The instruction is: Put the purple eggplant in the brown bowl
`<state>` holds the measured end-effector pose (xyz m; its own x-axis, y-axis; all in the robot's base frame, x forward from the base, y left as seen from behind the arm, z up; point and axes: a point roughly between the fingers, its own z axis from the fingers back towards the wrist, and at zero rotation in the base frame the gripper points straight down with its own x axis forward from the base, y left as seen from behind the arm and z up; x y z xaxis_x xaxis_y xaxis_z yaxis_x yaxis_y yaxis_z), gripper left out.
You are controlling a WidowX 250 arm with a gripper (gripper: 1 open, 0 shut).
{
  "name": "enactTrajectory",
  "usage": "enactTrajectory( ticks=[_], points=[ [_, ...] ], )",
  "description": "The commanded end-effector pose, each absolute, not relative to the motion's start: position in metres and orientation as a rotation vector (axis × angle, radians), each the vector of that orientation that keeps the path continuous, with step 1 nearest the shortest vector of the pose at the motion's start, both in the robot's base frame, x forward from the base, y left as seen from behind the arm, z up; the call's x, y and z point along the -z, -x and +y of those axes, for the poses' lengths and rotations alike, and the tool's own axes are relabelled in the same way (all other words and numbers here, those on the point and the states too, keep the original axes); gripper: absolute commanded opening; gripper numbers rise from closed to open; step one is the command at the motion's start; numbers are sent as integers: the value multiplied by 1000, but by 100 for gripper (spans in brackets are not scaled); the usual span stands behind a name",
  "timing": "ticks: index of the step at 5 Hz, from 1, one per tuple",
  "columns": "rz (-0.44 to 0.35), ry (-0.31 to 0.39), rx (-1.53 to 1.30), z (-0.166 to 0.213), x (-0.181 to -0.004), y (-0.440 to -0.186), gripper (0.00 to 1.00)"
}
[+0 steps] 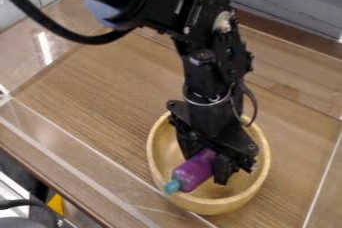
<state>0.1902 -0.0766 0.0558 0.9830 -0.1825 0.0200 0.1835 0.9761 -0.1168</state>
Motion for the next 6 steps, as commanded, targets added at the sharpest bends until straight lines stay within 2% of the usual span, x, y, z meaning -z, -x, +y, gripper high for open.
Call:
enactTrajectory(
  ticks=[1,6],
  points=[
    [-30,130,182,-80,-64,-188,0],
    [-8,147,179,-68,-72,-181,0]
  ],
)
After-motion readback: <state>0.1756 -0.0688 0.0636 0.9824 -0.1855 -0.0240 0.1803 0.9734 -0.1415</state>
